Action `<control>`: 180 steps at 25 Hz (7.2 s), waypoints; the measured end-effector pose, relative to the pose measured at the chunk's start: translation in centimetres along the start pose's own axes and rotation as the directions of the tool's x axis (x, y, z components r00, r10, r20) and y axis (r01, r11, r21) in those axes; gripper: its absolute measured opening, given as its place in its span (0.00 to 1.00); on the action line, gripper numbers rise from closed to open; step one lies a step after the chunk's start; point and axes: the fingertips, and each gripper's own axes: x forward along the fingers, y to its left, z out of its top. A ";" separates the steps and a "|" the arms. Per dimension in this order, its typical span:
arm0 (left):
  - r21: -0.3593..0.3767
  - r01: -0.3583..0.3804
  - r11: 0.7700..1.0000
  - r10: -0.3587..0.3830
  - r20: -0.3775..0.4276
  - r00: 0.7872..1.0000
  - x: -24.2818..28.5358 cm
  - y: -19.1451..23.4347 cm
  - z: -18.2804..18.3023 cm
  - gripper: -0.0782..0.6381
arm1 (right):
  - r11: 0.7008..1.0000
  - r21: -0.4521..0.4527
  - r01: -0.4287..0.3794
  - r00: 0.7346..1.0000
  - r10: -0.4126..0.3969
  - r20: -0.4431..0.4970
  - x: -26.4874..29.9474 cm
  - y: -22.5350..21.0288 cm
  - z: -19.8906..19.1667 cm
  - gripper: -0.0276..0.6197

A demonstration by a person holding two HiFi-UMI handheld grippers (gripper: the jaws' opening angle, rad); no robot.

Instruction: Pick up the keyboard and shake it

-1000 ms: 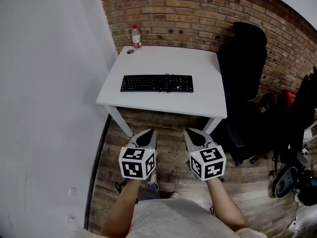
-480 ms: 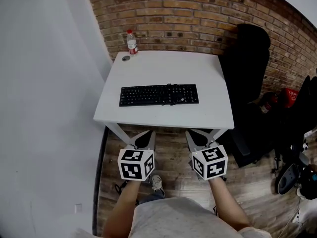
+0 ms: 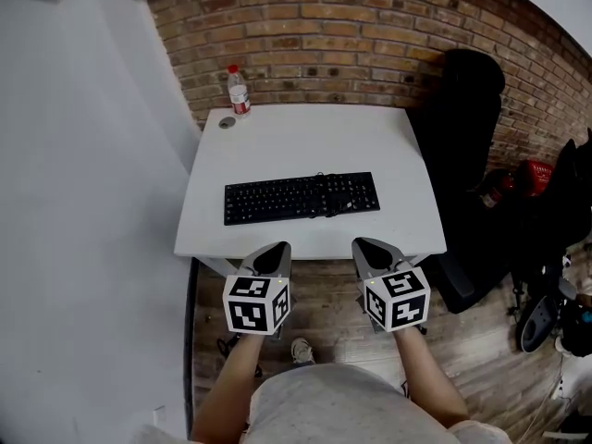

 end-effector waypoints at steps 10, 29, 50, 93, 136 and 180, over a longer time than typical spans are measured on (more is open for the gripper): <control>0.012 0.035 0.999 -0.034 -0.013 0.999 2.5 4.9 2.0 0.10 | 0.999 0.023 0.045 0.999 -0.045 -0.007 4.6 0.3 1.7 0.06; -0.016 0.010 1.000 -0.010 -0.005 1.000 6.3 12.2 2.4 0.15 | 0.999 0.025 0.027 0.999 -0.026 -0.028 9.7 -2.7 1.7 0.08; -0.085 -0.109 0.990 0.093 -0.182 0.979 14.2 20.7 -0.4 0.51 | 0.996 0.078 0.030 0.987 -0.018 -0.158 17.0 -14.5 -1.2 0.25; -0.152 -0.157 0.976 0.092 -0.363 0.927 18.8 25.9 -1.5 0.70 | 0.940 0.336 -0.048 0.928 0.167 -0.334 24.4 -20.8 -4.4 0.57; -0.089 -0.155 0.984 0.136 -0.189 0.973 18.7 24.9 4.7 0.64 | 0.972 0.233 0.029 0.960 0.037 -0.278 22.0 -22.4 1.4 0.50; 0.020 -0.153 0.988 0.155 -0.117 0.981 14.5 23.3 5.0 0.60 | 0.988 0.062 0.143 0.978 -0.132 -0.162 16.6 -20.0 1.5 0.43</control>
